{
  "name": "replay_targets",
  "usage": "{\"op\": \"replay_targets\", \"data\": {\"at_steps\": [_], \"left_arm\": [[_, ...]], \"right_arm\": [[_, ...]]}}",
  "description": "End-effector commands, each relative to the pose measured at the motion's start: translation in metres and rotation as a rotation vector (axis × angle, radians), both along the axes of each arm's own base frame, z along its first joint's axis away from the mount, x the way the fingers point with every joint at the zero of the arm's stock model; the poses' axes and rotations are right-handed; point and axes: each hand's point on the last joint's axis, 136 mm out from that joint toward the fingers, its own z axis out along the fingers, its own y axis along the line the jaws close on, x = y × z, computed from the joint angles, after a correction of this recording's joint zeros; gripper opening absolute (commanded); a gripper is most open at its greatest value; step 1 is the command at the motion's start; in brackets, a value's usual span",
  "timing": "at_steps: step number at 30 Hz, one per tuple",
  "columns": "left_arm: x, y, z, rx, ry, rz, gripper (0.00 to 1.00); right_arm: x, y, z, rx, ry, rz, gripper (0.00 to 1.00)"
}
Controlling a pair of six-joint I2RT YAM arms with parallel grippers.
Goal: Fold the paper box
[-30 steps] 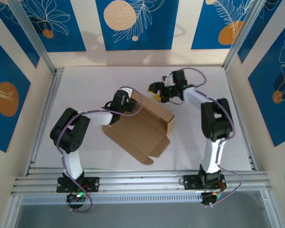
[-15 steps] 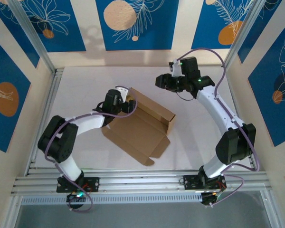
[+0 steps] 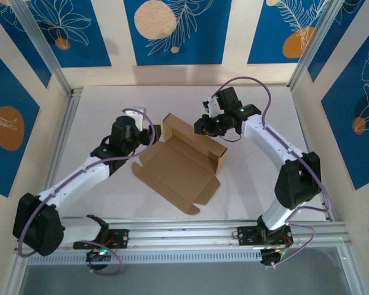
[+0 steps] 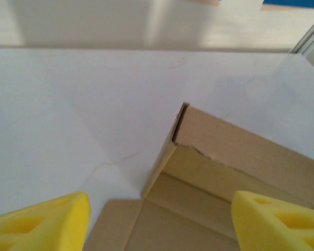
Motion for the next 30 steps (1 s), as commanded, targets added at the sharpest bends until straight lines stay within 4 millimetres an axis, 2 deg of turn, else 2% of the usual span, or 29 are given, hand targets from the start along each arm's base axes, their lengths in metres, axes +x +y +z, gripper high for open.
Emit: {"op": "replay_targets", "data": {"at_steps": [1, 4, 6, 11, 13, 16, 21, 24, 27, 30], "left_arm": [[-0.027, 0.011, -0.002, 0.001, 0.130, -0.001, 0.71], [-0.041, 0.017, 0.005, -0.012, 0.144, -0.002, 0.72], [-0.048, 0.022, 0.006, -0.008, 0.158, 0.007, 0.73], [-0.057, 0.034, 0.013, 0.024, 0.163, 0.040, 0.75], [-0.057, 0.043, 0.015, 0.043, 0.156, 0.076, 0.77], [-0.057, 0.054, 0.026, 0.053, 0.136, 0.128, 0.79], [-0.059, 0.059, 0.067, -0.013, 0.043, 0.149, 0.83], [-0.057, 0.054, 0.081, -0.056, 0.021, 0.138, 0.85], [-0.054, 0.044, 0.063, -0.081, 0.111, 0.125, 0.86], [-0.048, 0.031, 0.036, -0.098, 0.196, 0.106, 0.87]], "right_arm": [[0.011, -0.007, -0.023, 0.033, 0.082, -0.029, 0.24], [0.026, -0.018, -0.038, 0.005, 0.095, -0.064, 0.25], [0.038, -0.033, -0.047, -0.001, 0.105, -0.119, 0.24], [0.065, -0.069, -0.054, 0.023, 0.103, -0.245, 0.23], [0.069, -0.076, -0.069, 0.028, 0.146, -0.268, 0.23], [0.068, -0.082, -0.102, 0.028, 0.231, -0.301, 0.23], [0.048, -0.087, -0.125, 0.029, 0.268, -0.367, 0.30], [0.022, -0.073, -0.134, 0.039, 0.302, -0.353, 0.32], [-0.018, -0.042, -0.140, 0.029, 0.319, -0.310, 0.39], [-0.054, -0.005, -0.134, 0.079, 0.311, -0.239, 0.48]]}}
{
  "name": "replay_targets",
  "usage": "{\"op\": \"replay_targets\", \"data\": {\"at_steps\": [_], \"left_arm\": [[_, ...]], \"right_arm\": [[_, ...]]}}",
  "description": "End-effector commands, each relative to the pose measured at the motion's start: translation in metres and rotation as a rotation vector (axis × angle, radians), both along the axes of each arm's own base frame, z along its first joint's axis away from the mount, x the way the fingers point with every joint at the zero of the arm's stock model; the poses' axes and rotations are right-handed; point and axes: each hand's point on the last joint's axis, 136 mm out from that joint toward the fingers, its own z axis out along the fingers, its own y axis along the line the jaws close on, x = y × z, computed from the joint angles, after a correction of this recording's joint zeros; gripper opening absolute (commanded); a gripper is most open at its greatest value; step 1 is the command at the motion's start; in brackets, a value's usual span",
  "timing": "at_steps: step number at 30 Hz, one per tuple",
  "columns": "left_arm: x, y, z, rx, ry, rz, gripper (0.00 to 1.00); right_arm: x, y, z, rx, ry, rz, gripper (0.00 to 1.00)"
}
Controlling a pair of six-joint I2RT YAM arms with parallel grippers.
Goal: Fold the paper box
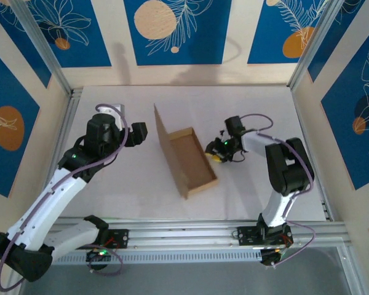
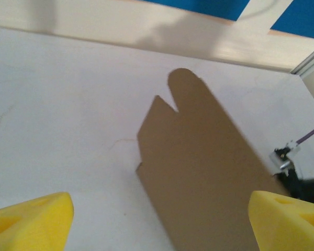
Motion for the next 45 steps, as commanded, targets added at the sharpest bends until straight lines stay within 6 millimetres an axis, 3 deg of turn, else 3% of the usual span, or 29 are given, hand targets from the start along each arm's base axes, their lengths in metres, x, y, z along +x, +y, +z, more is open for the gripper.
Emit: {"op": "replay_targets", "data": {"at_steps": [1, 5, 9, 15, 20, 22, 25, 27, 30, 32, 35, 37, 39, 41, 45], "left_arm": [[0.008, -0.016, -0.033, -0.039, 0.117, -0.026, 0.88], [0.036, -0.040, -0.053, 0.016, 0.218, -0.101, 0.89], [0.068, -0.077, -0.056, -0.003, 0.267, -0.212, 0.88], [0.117, -0.130, -0.029, -0.047, 0.183, -0.393, 0.88], [0.131, -0.158, -0.005, -0.071, 0.126, -0.521, 0.87], [0.129, -0.159, 0.013, -0.074, 0.102, -0.535, 0.87], [0.130, -0.121, 0.045, 0.032, 0.021, -0.363, 0.86], [0.120, -0.088, 0.069, 0.086, -0.044, -0.236, 0.87], [0.085, -0.045, 0.083, 0.109, -0.118, -0.114, 0.87], [0.054, -0.013, 0.074, 0.153, -0.121, -0.043, 0.87], [0.005, 0.022, 0.056, 0.171, -0.087, 0.008, 0.87], [-0.027, 0.037, 0.043, 0.156, -0.076, 0.010, 0.87], [-0.054, 0.051, 0.030, 0.149, -0.057, 0.027, 0.88], [-0.075, 0.060, 0.017, 0.131, -0.035, 0.030, 0.87], [-0.106, 0.059, -0.011, 0.003, -0.014, 0.000, 0.87]], "right_arm": [[-0.023, 0.042, 0.025, 0.102, -0.060, 0.042, 0.50], [-0.031, 0.046, 0.040, 0.070, -0.133, 0.047, 0.55], [-0.033, 0.043, 0.049, 0.052, -0.176, 0.049, 0.56], [-0.037, 0.046, 0.066, 0.088, -0.223, 0.053, 0.60], [-0.034, 0.051, 0.098, 0.130, -0.305, 0.090, 0.69], [-0.029, 0.048, 0.110, 0.102, -0.345, 0.111, 0.71], [-0.005, 0.033, 0.126, 0.008, -0.473, 0.124, 0.72], [0.017, 0.031, 0.139, -0.050, -0.613, 0.170, 0.71], [0.045, 0.051, 0.163, -0.100, -0.950, 0.392, 0.75], [0.056, 0.068, 0.174, -0.125, -1.208, 0.565, 0.77], [0.072, 0.080, 0.177, -0.090, -1.378, 0.761, 0.79], [0.091, 0.077, 0.181, -0.056, -1.430, 0.796, 0.82], [0.108, 0.074, 0.186, -0.011, -1.482, 0.815, 1.00], [0.122, 0.072, 0.187, 0.054, -1.497, 0.852, 0.99], [0.126, 0.087, 0.187, 0.254, -1.497, 0.964, 0.95]]}}
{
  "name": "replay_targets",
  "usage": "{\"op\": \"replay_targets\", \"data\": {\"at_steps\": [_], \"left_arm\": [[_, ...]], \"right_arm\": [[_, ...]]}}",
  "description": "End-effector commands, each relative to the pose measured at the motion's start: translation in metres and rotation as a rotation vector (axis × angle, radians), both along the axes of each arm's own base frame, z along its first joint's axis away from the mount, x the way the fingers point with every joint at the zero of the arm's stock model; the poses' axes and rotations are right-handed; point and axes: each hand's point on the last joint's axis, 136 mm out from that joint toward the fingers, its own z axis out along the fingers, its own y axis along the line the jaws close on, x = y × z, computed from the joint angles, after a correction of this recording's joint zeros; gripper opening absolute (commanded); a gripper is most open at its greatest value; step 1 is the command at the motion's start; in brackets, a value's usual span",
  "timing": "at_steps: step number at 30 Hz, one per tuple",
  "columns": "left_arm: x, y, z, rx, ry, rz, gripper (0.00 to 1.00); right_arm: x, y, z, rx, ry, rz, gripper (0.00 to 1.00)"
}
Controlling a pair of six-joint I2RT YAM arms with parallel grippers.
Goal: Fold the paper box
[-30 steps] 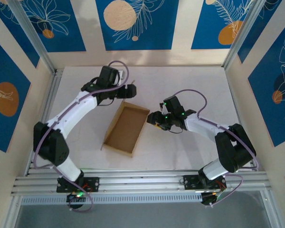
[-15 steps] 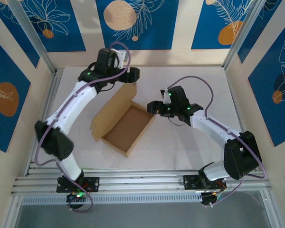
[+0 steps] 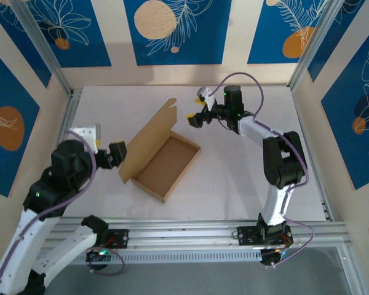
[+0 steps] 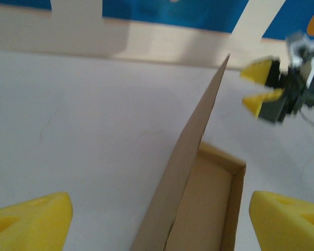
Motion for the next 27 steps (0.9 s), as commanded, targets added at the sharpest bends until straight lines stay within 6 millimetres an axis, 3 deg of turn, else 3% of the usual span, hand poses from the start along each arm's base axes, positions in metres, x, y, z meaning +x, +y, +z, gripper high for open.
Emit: {"op": "replay_targets", "data": {"at_steps": [1, 7, 12, 15, 17, 22, 27], "left_arm": [[-0.025, 0.000, -0.035, -0.076, 0.097, -0.020, 0.87], [-0.043, 0.007, -0.064, -0.058, 0.180, -0.012, 0.84], [-0.043, 0.003, -0.099, -0.092, 0.281, 0.014, 0.83], [-0.036, -0.001, -0.123, -0.124, 0.364, 0.060, 0.80], [-0.027, -0.001, -0.128, -0.116, 0.370, 0.097, 0.77], [0.000, 0.004, -0.133, -0.036, 0.321, 0.166, 0.75], [0.032, 0.011, -0.131, 0.026, 0.234, 0.250, 0.74]], "right_arm": [[-0.023, 0.029, 0.017, 0.066, -0.073, 0.291, 0.94], [-0.018, 0.061, 0.007, 0.083, -0.036, 0.437, 0.95], [-0.020, 0.079, 0.009, 0.101, -0.024, 0.509, 0.93], [-0.022, 0.087, 0.001, 0.082, 0.009, 0.520, 0.86], [-0.021, 0.086, -0.003, 0.074, 0.031, 0.509, 0.77], [-0.023, 0.081, -0.010, 0.026, 0.074, 0.447, 0.32], [-0.017, 0.059, -0.014, -0.018, 0.002, 0.245, 0.11]]}}
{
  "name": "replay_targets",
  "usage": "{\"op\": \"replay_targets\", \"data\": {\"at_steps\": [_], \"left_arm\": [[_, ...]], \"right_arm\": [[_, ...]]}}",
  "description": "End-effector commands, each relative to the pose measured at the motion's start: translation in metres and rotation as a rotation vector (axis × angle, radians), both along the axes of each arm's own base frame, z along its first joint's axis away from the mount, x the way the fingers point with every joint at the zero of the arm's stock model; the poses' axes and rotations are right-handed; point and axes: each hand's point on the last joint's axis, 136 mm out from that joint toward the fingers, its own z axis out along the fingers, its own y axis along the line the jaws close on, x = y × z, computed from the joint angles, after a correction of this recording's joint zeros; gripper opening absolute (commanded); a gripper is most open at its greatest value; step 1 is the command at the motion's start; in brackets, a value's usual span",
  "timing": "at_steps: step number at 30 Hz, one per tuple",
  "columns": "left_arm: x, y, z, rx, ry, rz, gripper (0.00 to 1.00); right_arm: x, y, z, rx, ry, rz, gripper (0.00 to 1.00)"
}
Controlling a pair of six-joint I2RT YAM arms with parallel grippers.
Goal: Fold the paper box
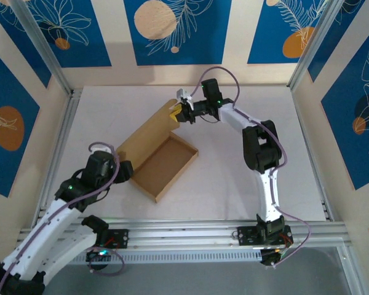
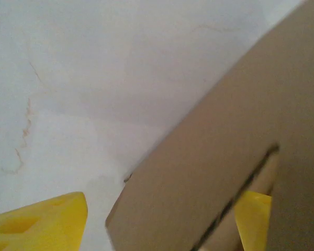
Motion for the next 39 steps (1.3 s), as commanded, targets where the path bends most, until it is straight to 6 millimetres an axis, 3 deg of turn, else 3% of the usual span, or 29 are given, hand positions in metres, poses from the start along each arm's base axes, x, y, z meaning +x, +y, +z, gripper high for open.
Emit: {"op": "replay_targets", "data": {"at_steps": [1, 5, 12, 14, 19, 25, 32, 39], "left_arm": [[0.029, 0.006, 0.010, 0.054, -0.123, 0.070, 0.74], [0.055, -0.001, 0.011, 0.064, -0.203, 0.079, 0.69], [0.099, -0.027, 0.014, 0.049, -0.274, 0.056, 0.36], [0.106, -0.030, 0.016, 0.049, -0.307, 0.057, 0.31], [0.122, -0.035, 0.027, 0.062, -0.386, 0.056, 0.29], [0.150, -0.052, 0.028, 0.051, -0.433, 0.045, 0.13], [0.174, -0.059, 0.024, 0.031, -0.517, 0.090, 0.11], [0.184, -0.062, 0.013, -0.026, -0.607, 0.125, 0.08]], "right_arm": [[0.011, -0.020, 0.015, -0.019, -0.087, -0.191, 0.06], [0.001, -0.036, 0.019, -0.043, -0.124, -0.341, 0.00], [-0.022, -0.056, 0.015, -0.119, -0.097, -0.539, 0.00], [-0.022, -0.065, 0.012, -0.143, -0.081, -0.603, 0.00], [-0.027, -0.085, 0.013, -0.128, 0.001, -0.746, 0.00], [-0.031, -0.088, 0.010, -0.073, 0.130, -0.883, 0.00], [-0.022, -0.108, 0.007, -0.002, 0.236, -1.204, 0.00], [-0.028, -0.107, 0.014, 0.109, 0.193, -1.350, 0.06]]}}
